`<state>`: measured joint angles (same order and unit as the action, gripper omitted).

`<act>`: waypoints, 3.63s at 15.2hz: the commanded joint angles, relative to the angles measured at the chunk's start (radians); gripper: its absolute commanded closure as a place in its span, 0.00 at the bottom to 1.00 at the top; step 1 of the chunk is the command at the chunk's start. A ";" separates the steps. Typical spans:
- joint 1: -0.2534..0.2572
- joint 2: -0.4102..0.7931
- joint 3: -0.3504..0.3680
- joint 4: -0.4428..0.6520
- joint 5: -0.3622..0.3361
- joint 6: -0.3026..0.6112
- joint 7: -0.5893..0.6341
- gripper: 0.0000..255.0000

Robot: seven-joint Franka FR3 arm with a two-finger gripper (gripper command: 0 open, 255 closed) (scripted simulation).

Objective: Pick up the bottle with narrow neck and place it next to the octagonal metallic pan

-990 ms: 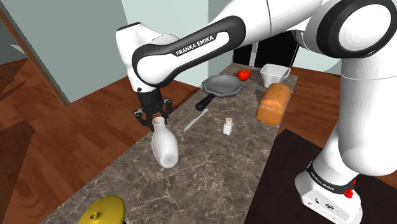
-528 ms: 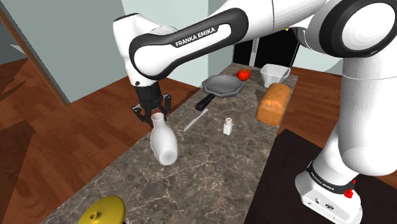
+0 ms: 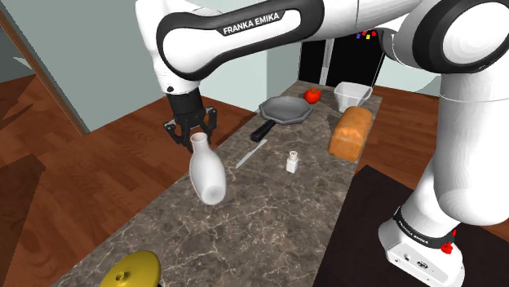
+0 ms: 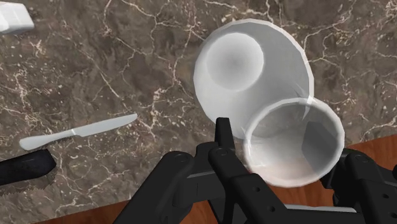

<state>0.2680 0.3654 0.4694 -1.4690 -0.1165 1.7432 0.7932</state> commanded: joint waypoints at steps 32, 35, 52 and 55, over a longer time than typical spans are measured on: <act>-0.310 -0.444 -0.193 -0.115 0.156 -0.304 -0.502 1.00; -0.342 -0.464 -0.232 -0.099 0.153 -0.341 -0.572 1.00; -0.519 -0.363 -0.447 0.246 0.100 -0.588 -0.973 1.00; -0.529 -0.373 -0.457 0.214 0.099 -0.565 -0.992 1.00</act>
<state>-0.2579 -0.0049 0.0155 -1.2444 -0.0171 1.1694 -0.1925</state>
